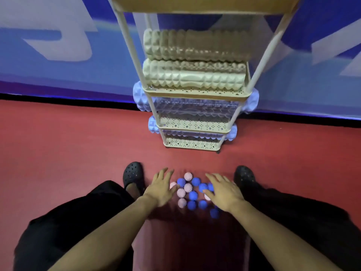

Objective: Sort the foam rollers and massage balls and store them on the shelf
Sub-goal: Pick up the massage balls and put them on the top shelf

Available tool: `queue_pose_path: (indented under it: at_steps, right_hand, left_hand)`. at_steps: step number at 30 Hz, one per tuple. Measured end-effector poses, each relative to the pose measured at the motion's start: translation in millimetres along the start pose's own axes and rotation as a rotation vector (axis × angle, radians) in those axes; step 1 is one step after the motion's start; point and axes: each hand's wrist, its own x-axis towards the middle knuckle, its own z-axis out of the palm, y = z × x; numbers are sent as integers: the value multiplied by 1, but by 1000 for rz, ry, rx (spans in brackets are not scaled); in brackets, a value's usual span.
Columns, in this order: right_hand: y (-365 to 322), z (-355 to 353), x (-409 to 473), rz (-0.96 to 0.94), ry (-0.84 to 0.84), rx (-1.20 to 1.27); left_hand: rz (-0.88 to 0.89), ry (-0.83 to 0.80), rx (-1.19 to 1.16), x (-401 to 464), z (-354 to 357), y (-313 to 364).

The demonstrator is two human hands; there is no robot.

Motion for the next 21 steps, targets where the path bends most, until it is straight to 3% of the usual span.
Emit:
queue_pose_path:
  at_steps: [5, 10, 21]
  right_hand:
    - [19, 59, 54, 99, -117, 95]
    - [29, 106, 111, 171, -194, 135]
    - [30, 178, 178, 244, -130, 422]
  left_hand:
    - [-104, -126, -96, 61, 61, -25]
    - [-198, -140, -163, 111, 106, -47]
    - [-218, -190, -247, 182, 164, -76]
